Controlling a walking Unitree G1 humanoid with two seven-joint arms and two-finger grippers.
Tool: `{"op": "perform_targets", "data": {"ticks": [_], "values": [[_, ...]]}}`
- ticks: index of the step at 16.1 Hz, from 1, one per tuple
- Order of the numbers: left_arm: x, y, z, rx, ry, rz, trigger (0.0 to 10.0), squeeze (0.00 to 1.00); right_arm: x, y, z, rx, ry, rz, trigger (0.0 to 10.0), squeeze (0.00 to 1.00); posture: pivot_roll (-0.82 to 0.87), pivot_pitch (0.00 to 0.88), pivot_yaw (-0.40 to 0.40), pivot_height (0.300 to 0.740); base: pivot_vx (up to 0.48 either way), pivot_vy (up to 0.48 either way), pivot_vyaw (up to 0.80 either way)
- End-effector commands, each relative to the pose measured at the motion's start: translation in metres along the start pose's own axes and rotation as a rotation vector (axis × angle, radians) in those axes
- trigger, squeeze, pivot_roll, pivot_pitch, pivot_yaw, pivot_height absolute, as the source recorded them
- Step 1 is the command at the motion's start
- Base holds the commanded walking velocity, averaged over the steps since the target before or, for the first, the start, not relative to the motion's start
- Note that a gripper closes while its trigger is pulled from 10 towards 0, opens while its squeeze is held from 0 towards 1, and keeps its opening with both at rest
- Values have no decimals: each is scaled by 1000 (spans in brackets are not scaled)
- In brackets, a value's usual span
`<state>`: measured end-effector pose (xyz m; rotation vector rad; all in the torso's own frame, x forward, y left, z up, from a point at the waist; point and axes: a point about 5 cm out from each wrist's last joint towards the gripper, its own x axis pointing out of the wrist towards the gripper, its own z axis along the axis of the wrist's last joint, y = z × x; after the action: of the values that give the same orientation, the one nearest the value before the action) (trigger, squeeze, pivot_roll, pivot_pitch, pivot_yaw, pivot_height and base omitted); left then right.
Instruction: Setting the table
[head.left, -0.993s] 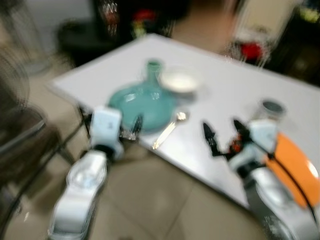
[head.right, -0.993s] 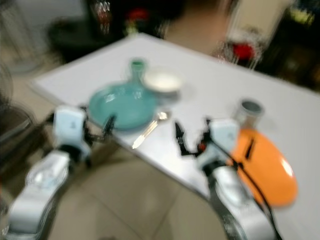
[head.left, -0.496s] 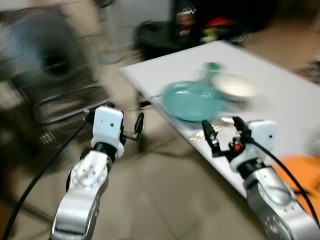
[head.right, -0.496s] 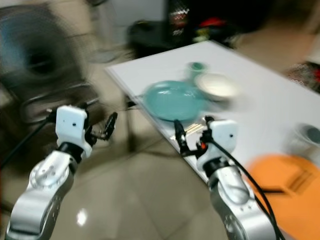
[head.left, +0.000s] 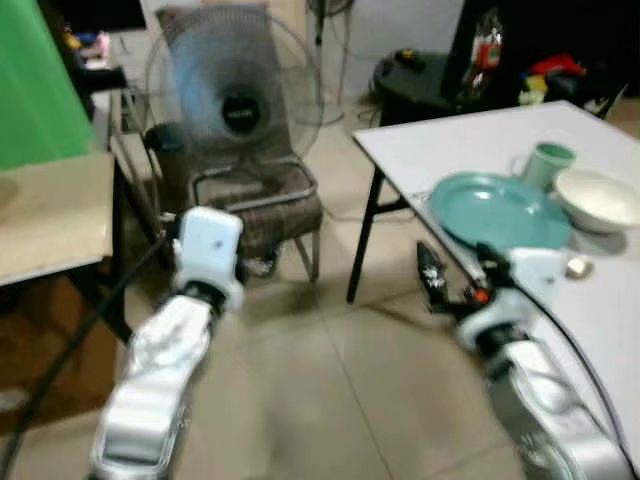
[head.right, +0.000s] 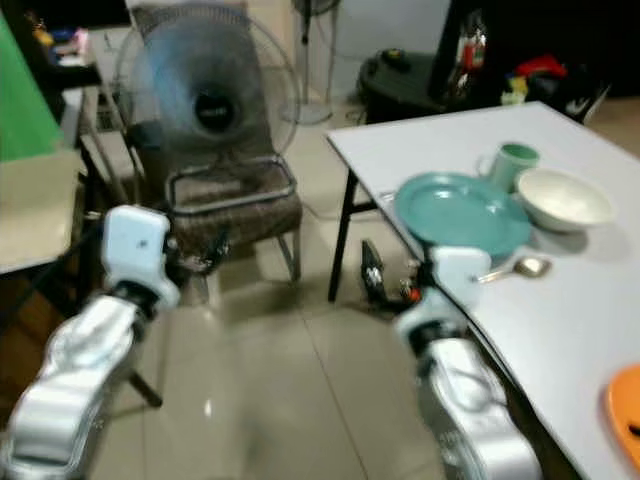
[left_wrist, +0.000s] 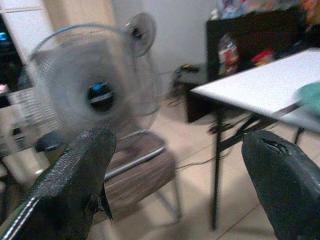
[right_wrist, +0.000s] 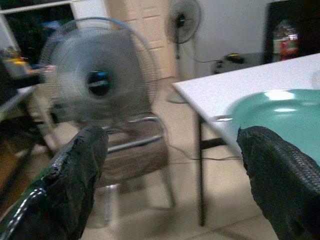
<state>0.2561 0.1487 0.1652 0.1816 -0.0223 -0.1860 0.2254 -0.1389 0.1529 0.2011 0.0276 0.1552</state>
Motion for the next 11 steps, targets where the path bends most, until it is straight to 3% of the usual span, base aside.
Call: {"op": "perform_targets", "data": {"ticks": [1,5,11], "values": [[2,-5,4,-4,-8,-21,10000,0,0,-8,0,-1,5,-39,10000,0,61,0,-2,740,0,480,0],[3,-3,4,5,-8,-24,10000,0,0,-10,-3,55,20,-72,10000,0,66,0,3,740,0,480,0],[3,-2,2,8,4,-16,10000,0,1,-9,-1,-15,11,-45,10000,0,70,0,-6,740,0,480,0]]}}
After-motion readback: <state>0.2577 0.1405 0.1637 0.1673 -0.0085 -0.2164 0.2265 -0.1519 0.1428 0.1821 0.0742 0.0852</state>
